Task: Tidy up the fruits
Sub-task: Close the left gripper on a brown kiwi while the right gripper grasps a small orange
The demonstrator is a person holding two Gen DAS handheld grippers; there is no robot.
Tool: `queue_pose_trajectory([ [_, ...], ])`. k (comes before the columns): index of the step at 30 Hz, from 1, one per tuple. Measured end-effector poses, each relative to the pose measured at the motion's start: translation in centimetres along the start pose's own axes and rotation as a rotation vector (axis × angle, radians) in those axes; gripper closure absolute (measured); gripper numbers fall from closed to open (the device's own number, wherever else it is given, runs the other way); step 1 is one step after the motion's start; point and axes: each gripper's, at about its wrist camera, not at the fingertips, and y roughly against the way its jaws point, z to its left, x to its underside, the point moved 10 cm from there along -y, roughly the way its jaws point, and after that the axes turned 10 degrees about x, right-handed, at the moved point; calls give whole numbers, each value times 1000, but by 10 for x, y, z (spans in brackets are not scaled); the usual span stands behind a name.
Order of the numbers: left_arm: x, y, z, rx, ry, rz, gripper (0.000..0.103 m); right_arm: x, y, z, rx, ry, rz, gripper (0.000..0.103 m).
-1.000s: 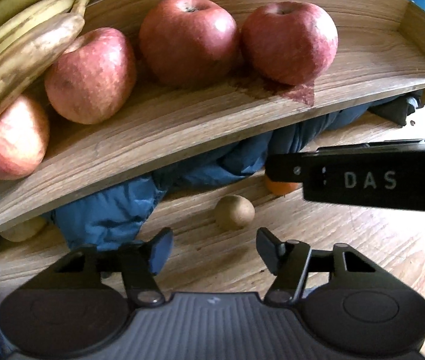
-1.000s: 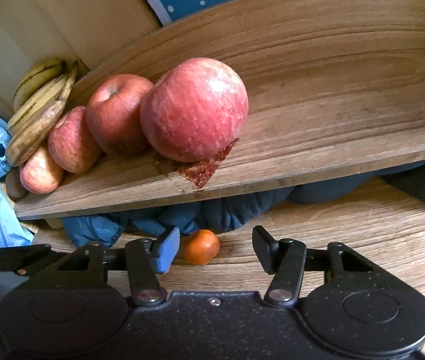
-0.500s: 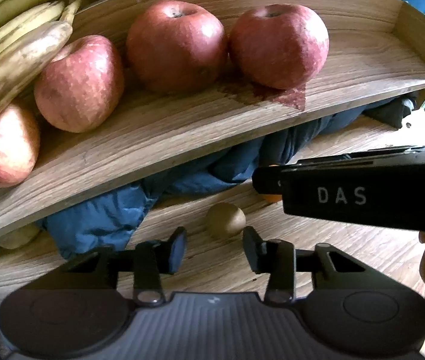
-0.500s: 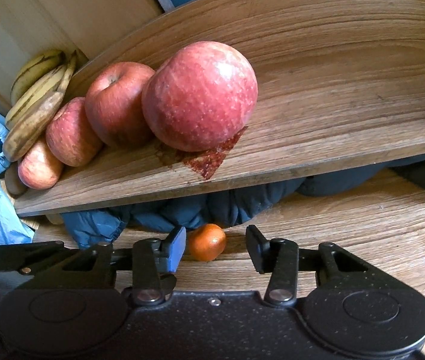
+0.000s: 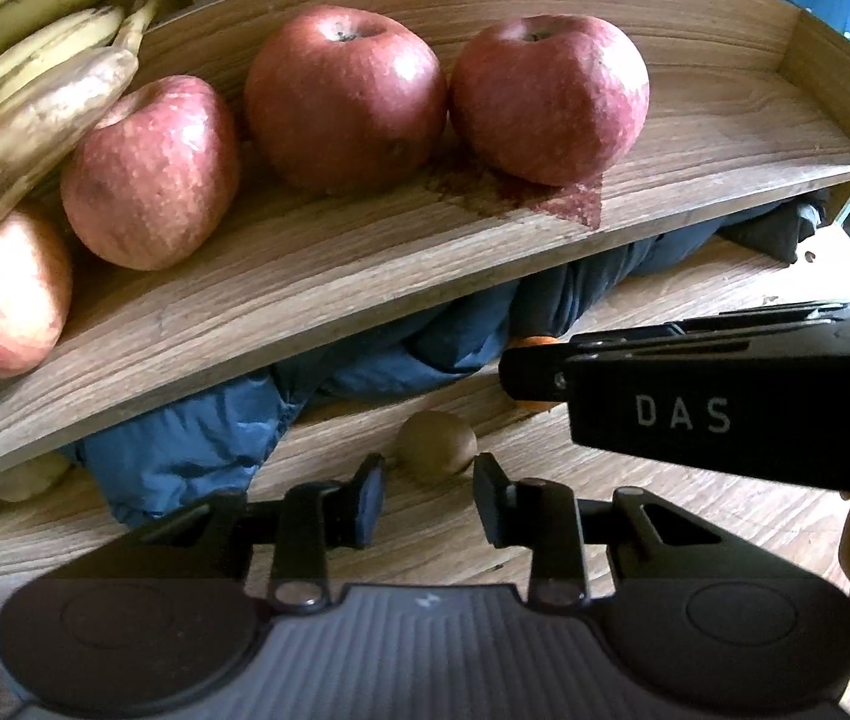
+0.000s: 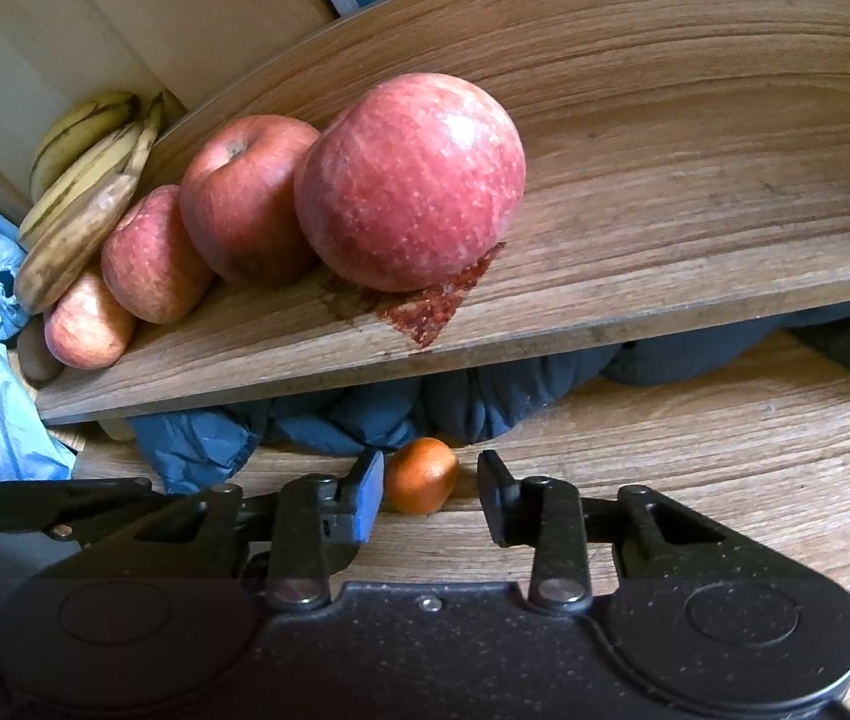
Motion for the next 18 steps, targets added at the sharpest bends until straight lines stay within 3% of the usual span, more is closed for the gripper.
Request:
queue_pose_trajectory([
  [16,-4,-1,1,4,-50,-20,67,2,0,-1,-26,-38,19,74],
  [18,-5,-1,1,7,-67,-31,71,4,0,-1,-33,-50,26,74],
])
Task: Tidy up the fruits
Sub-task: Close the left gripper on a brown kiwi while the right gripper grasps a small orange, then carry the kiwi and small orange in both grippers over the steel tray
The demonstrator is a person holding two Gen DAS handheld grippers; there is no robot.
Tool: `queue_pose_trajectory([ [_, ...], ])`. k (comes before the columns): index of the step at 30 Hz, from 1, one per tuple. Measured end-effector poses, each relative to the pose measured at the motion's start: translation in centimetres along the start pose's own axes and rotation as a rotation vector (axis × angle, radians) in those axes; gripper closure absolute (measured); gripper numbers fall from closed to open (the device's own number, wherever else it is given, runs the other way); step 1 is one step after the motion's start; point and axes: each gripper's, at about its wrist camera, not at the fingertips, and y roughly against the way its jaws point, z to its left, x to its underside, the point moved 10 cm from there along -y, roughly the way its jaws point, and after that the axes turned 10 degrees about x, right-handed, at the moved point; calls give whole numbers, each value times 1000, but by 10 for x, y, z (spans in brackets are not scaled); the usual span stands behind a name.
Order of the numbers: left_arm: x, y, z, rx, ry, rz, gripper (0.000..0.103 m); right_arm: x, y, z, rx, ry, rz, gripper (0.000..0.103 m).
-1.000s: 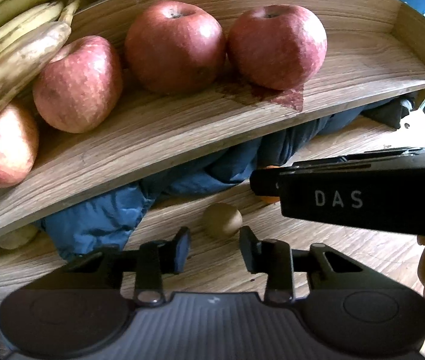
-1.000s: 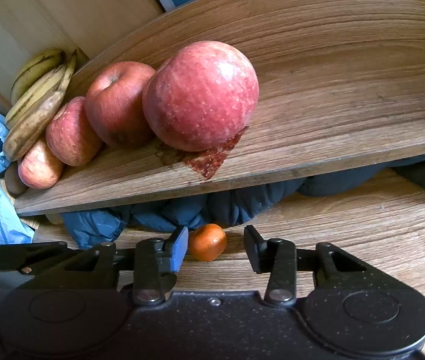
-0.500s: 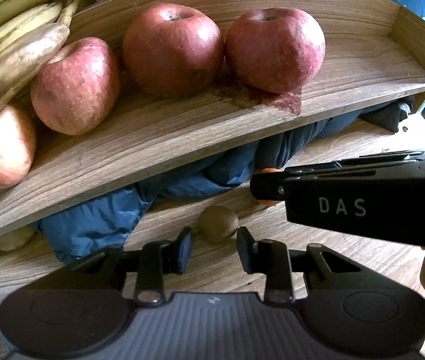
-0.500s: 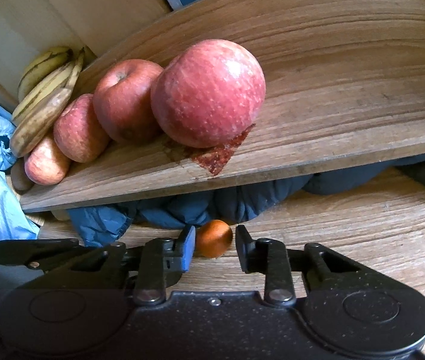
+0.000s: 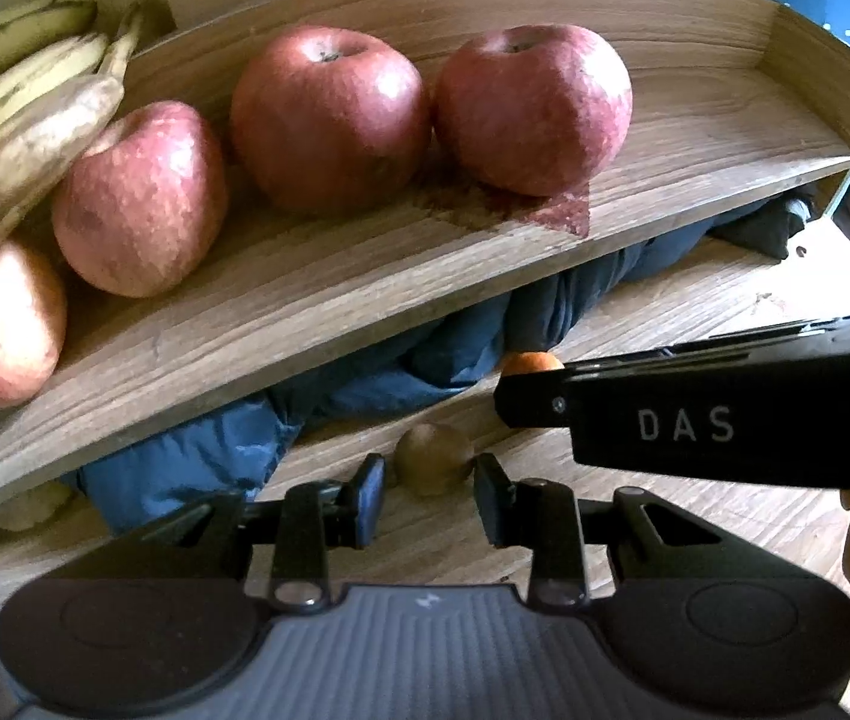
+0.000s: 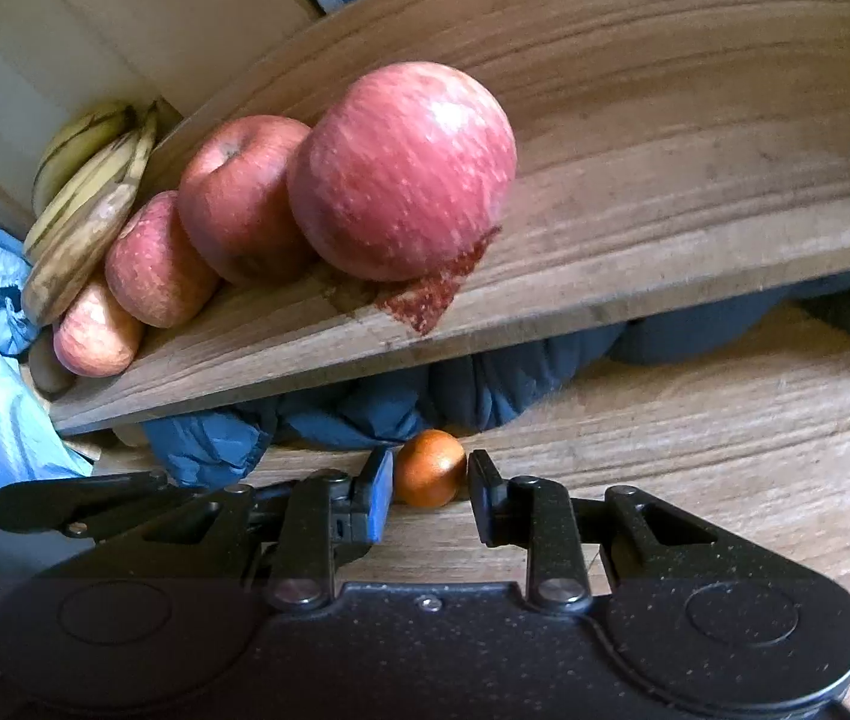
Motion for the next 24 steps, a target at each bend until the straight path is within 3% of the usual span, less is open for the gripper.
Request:
queue_pose_trajectory([
  [8,5,7,2,10,4,-4,72,3,6,-1,14,-13,-16,75],
  [24,18,60,19,18,13,-62,72,15,41,15,29,-24,-76,75],
])
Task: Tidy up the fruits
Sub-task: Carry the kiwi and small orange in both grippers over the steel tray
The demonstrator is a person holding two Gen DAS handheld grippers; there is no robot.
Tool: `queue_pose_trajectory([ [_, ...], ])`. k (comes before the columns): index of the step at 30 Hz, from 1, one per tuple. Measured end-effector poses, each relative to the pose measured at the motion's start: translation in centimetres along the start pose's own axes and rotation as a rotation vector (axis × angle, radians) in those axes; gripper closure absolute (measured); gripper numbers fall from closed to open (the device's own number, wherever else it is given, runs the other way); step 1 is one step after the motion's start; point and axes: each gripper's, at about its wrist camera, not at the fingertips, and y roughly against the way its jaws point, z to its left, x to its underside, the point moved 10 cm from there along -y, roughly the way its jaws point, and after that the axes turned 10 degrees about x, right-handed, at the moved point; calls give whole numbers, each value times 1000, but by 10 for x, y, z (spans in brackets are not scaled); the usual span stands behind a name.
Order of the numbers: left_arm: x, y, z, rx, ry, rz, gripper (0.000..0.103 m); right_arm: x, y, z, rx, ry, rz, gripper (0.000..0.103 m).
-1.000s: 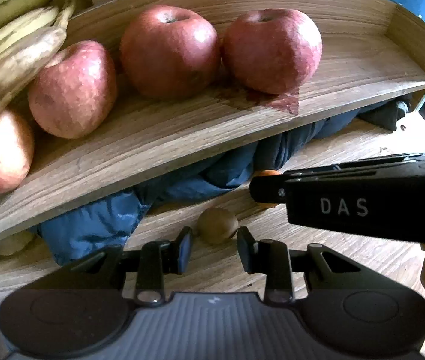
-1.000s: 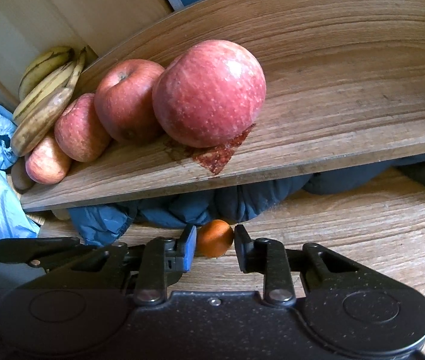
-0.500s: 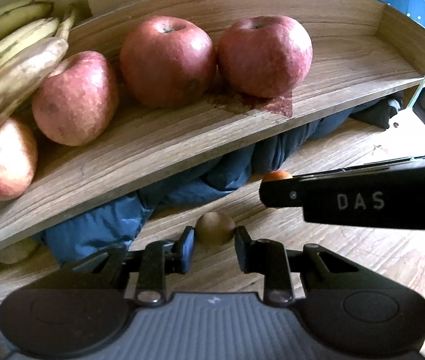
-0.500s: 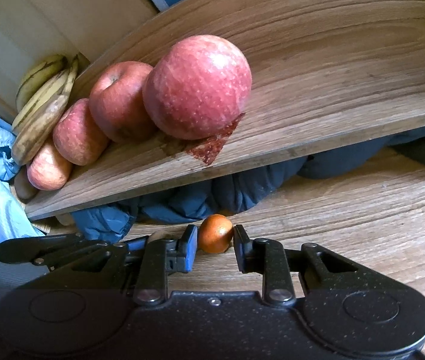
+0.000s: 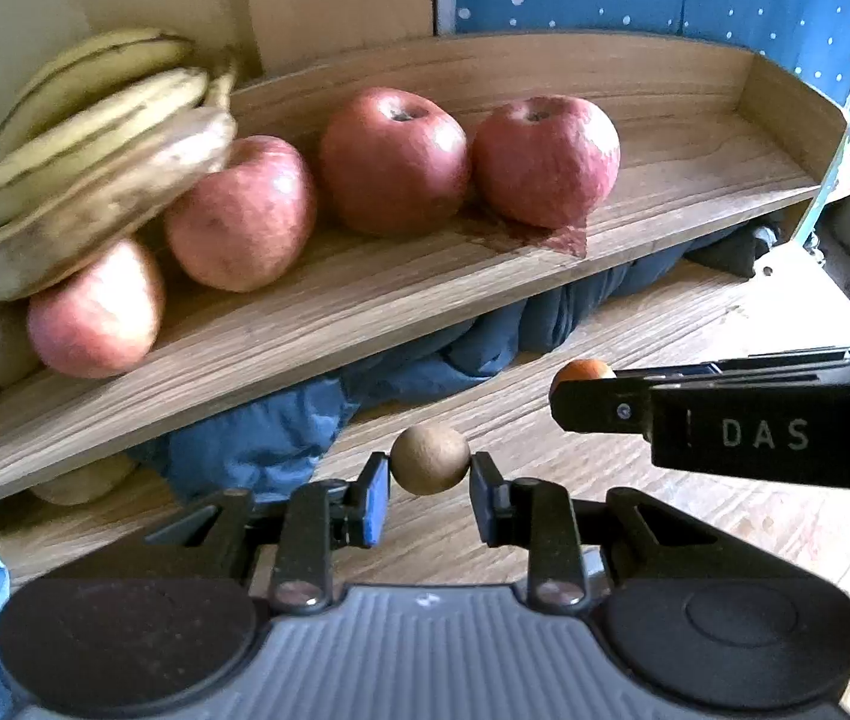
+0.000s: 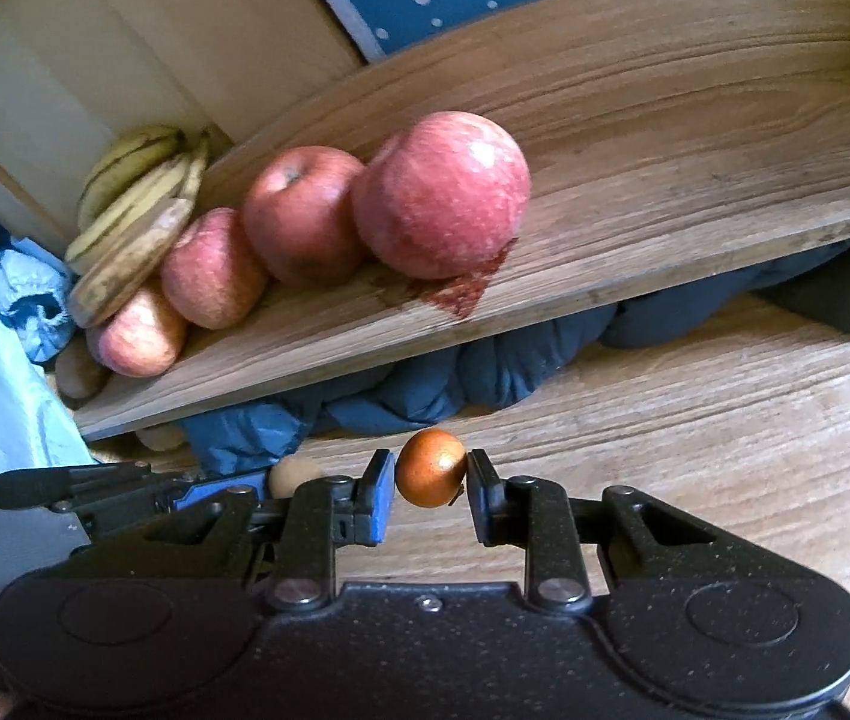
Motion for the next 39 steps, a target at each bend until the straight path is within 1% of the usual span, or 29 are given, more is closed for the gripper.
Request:
queue_pose_trajectory([
  [4,4,9,4,5,-1,-14,72,6,10,10,-4,-1,-17,75],
  [10,19,30,25,3,19,-38,72,17,22,29,-8,6,-35,75],
  [17,44,53,50,-23,59,-53,72,36,32,53,-19,22,-34,75],
  [27,82,86,83,-63,136,-78,71,70,39,92,-57,83,-2,75],
  [32,103,99,96,-80,177,-76,71,86,42,113,-80,119,15,75],
  [39,126,114,109,-93,233,-78,71,106,46,133,-94,148,41,75],
])
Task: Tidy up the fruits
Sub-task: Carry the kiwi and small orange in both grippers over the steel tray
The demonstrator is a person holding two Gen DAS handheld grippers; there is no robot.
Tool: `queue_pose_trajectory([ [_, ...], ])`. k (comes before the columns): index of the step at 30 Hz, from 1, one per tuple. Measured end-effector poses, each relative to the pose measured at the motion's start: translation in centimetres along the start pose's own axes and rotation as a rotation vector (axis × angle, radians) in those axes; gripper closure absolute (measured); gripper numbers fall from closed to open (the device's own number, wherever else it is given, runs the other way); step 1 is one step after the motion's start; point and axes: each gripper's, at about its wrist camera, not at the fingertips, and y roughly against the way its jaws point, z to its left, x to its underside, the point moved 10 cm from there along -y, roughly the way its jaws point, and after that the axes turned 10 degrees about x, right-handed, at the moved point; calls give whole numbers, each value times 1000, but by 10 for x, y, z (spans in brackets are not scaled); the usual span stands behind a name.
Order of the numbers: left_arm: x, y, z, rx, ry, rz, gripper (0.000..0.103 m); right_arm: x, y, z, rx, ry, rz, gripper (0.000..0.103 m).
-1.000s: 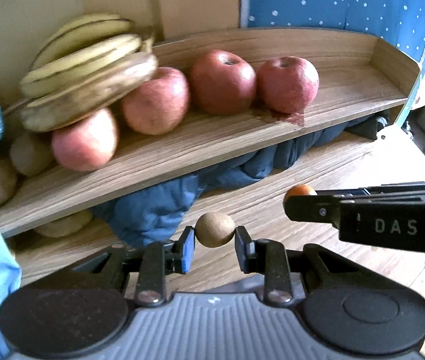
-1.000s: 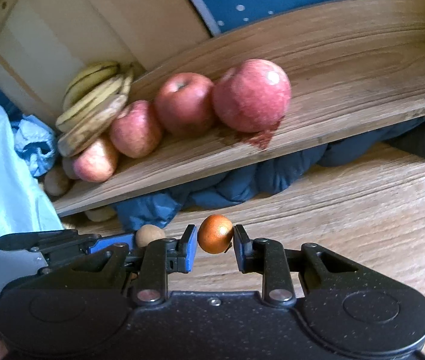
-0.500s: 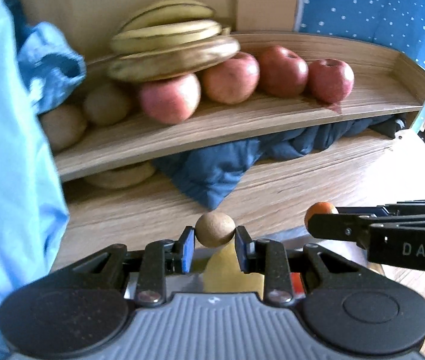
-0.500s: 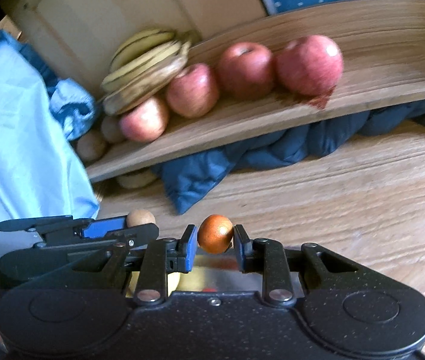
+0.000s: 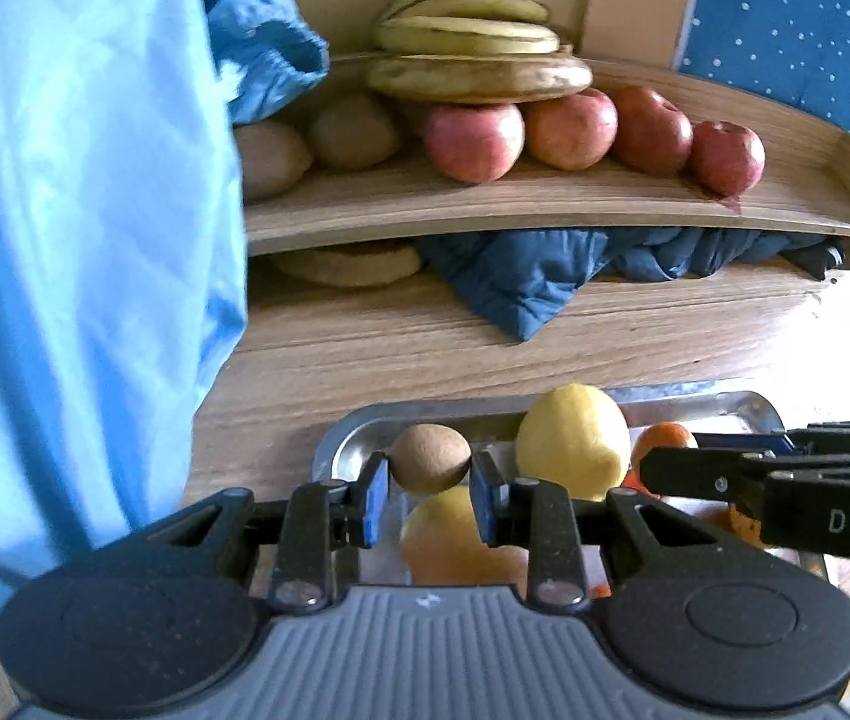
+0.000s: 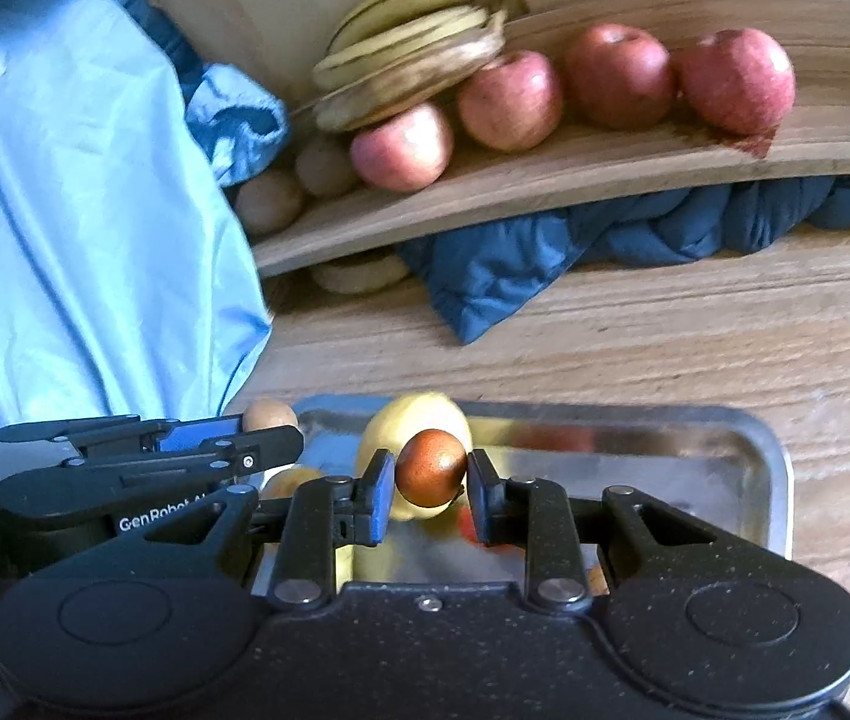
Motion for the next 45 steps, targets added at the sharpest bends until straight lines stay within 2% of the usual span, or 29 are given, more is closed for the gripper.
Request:
queue_pose_trajectory([
  [6,11,13,13,1,24,-3,71,14,5,17,-7,24,17,75],
  [25,62,30,27,70,-4,88,71,64,12,57,16,36,43,75],
  [45,80,23,23,133,-83,152,71,93,13,66,88,-36,44,75],
])
